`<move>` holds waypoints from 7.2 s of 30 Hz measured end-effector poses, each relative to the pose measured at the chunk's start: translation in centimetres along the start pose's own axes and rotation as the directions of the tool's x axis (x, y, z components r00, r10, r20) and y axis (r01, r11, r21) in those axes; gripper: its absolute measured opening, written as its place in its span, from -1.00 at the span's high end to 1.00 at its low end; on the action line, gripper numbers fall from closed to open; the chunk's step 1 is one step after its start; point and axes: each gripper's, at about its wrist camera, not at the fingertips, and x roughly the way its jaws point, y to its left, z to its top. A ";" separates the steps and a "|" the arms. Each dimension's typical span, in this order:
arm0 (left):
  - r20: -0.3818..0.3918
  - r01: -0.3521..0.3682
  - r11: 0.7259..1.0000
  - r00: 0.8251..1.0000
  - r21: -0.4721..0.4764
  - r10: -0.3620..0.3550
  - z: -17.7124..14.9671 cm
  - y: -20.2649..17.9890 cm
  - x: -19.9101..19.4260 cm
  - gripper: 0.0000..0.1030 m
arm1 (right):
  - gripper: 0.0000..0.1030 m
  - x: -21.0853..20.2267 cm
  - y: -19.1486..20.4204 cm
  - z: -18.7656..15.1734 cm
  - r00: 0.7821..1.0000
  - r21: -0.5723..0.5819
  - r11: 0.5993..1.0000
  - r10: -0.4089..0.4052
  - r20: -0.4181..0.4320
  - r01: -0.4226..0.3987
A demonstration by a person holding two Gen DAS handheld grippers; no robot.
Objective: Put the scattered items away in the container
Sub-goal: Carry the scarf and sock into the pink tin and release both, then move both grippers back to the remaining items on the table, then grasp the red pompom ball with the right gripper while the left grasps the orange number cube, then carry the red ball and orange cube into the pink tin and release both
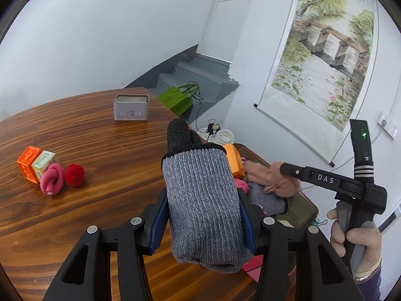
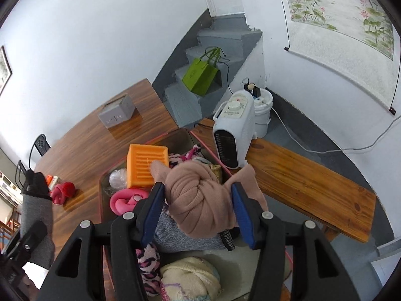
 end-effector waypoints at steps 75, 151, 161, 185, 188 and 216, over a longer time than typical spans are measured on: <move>0.081 -0.312 0.895 0.932 -0.318 0.353 0.1 25.0 -8.2 -0.66 | -0.42 -4.1 14.0 -4.5 0.960 -0.295 0.944 -0.067 0.271 0.149; -0.117 -0.343 0.925 0.938 -0.165 0.327 1.2 33.1 4.2 -0.08 | 0.25 13.7 29.0 -5.5 0.965 -0.346 0.902 0.220 -0.142 -0.257; -0.026 -0.363 0.909 0.930 -0.202 0.366 1.7 31.5 0.4 -0.03 | 0.25 10.7 29.1 -5.5 0.957 -0.333 0.897 0.272 -0.104 -0.291; 0.119 -0.047 0.998 0.992 -0.051 0.053 3.1 13.8 -3.1 -0.03 | 0.24 -2.8 8.0 -1.7 0.984 -0.086 0.995 0.060 0.170 -0.046; 0.098 0.008 1.000 0.995 -0.015 -0.006 3.1 10.7 -2.0 -0.03 | 0.24 -3.6 6.0 -2.1 0.984 -0.061 0.998 0.041 0.175 -0.031; -0.098 0.217 0.962 0.974 0.165 -0.203 0.8 -4.3 7.8 -0.19 | 0.25 -6.5 -1.9 -4.2 0.977 -0.048 0.998 -0.041 0.208 0.052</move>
